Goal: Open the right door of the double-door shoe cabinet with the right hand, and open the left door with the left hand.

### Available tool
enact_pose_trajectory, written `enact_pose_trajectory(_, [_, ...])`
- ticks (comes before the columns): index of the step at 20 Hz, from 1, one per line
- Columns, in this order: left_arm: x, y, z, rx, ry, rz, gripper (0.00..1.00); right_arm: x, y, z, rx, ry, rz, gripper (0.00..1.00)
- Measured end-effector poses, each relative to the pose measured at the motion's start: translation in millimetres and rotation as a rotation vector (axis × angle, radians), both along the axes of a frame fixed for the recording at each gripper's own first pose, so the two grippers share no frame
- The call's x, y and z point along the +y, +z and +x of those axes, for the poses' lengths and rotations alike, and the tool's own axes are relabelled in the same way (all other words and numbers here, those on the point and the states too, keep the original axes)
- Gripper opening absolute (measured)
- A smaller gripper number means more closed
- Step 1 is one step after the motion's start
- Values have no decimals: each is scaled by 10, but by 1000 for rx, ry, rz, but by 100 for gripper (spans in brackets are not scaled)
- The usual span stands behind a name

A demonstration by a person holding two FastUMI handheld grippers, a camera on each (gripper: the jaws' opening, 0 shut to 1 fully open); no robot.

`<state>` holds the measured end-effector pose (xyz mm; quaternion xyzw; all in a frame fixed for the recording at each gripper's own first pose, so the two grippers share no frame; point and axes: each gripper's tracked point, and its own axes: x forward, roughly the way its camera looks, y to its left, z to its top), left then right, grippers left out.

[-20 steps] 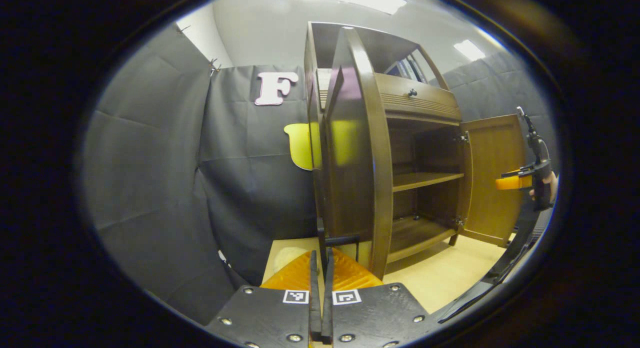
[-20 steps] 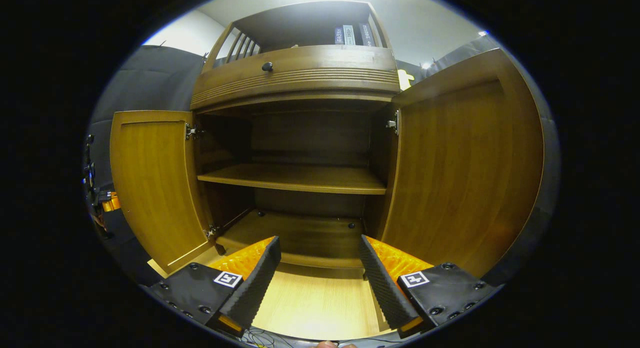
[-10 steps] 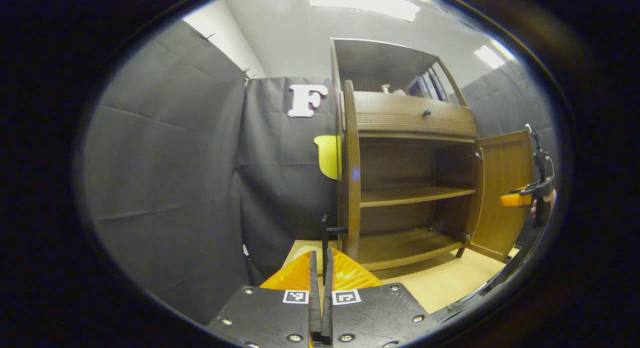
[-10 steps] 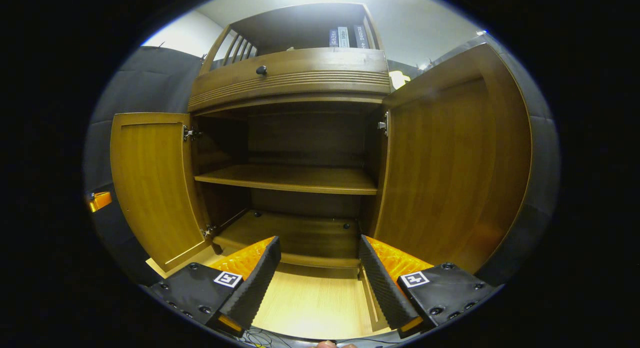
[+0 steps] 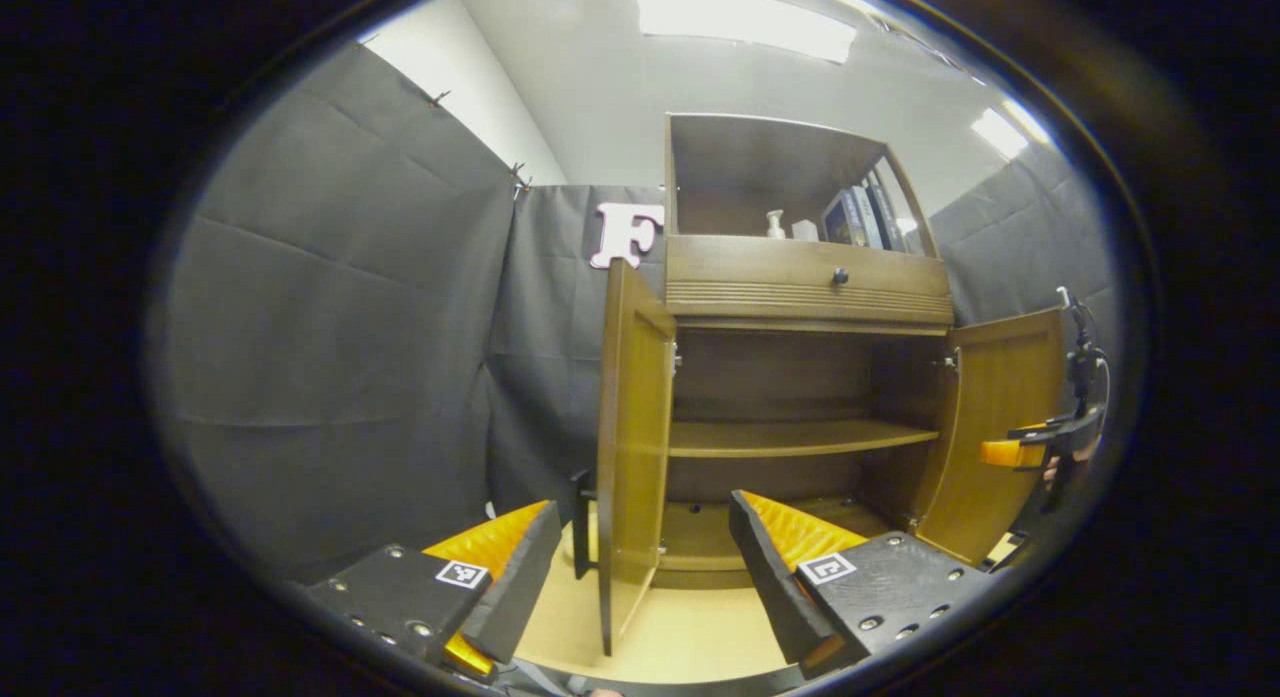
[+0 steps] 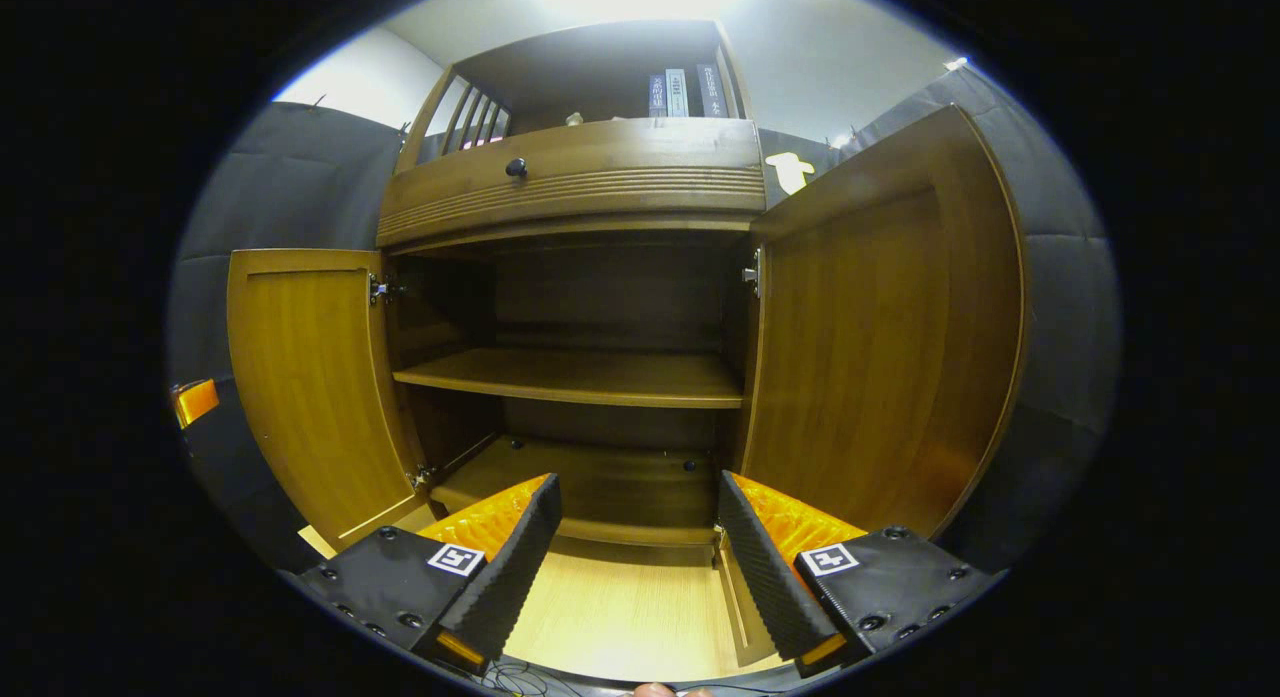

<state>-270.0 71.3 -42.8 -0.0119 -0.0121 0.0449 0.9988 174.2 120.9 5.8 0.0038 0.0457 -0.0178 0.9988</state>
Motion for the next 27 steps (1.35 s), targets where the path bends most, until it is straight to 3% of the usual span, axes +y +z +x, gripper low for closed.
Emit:
enact_pose_trajectory(3, [-233,1,155,-6,-45,-67,99,30,31,-160,7,1,14,97])
enact_pose_trajectory(11, [-715,21,470,-7,-88,-5,99,-34,109,-375,-8,12,0,100])
enact_pose_trajectory(17, [-1019,80,591,22,-56,39,99,77,85,-394,-14,123,20,97])
enact_pose_trajectory(22, [-1194,177,523,34,-1,-3,99,36,170,-394,-38,193,-15,97])
enact_pose_trajectory(27, [-1245,208,438,57,27,-6,99,61,185,-356,-42,250,25,97])
